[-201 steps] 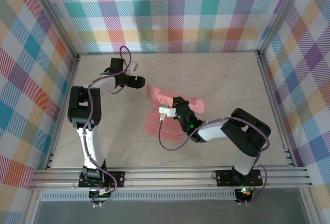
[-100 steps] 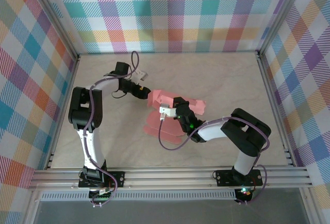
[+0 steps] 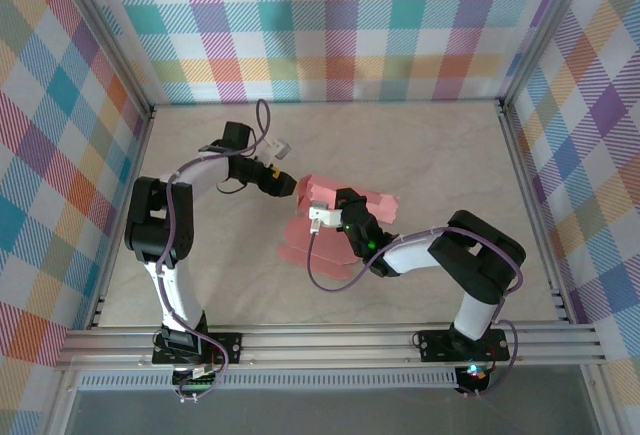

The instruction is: Fold the paper box

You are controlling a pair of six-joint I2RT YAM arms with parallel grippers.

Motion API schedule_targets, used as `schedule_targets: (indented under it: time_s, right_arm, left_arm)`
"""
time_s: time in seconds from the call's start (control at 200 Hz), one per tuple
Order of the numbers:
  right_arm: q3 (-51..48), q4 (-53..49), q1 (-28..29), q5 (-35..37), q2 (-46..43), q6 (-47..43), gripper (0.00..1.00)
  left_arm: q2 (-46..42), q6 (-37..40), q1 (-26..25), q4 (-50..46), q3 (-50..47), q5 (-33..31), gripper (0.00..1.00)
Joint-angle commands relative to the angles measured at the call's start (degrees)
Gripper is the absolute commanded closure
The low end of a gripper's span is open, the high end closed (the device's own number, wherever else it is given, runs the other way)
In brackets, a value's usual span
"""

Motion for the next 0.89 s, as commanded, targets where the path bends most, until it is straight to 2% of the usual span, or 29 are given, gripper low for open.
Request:
schedule_targets:
  time_s: [0.0, 0.2, 0.4, 0.53, 0.89]
  right_arm:
    - [-0.4, 2.9, 0.4, 0.6, 1.0, -0.2, 1.00]
    - [-0.9, 3.3, 0.5, 0.6, 0.7, -0.5, 1.00]
    - [-2.8, 10.2, 0.5, 0.5, 2.4, -4.4, 1.00]
    - [-3.4, 14.0, 0.5, 2.0, 3.3, -6.0, 1.00]
    - [-4.9, 4.9, 0.9, 1.3, -1.7, 0.2, 1.00]
  left_arm:
    - [-2.9, 0.2, -1.4, -0.7, -1.4, 1.6, 0.22]
    - [-3.5, -2.5, -3.0, 0.4, -2.6, 0.7, 0.27]
    - [-6.3, -10.9, -4.0, 7.5, -7.2, -1.5, 0.28]
    - [-8.7, -14.7, -6.0, 11.2, -10.7, -7.1, 0.28]
    - [-14.5, -25.2, -8.4, 27.9, -23.8, -12.1, 0.36]
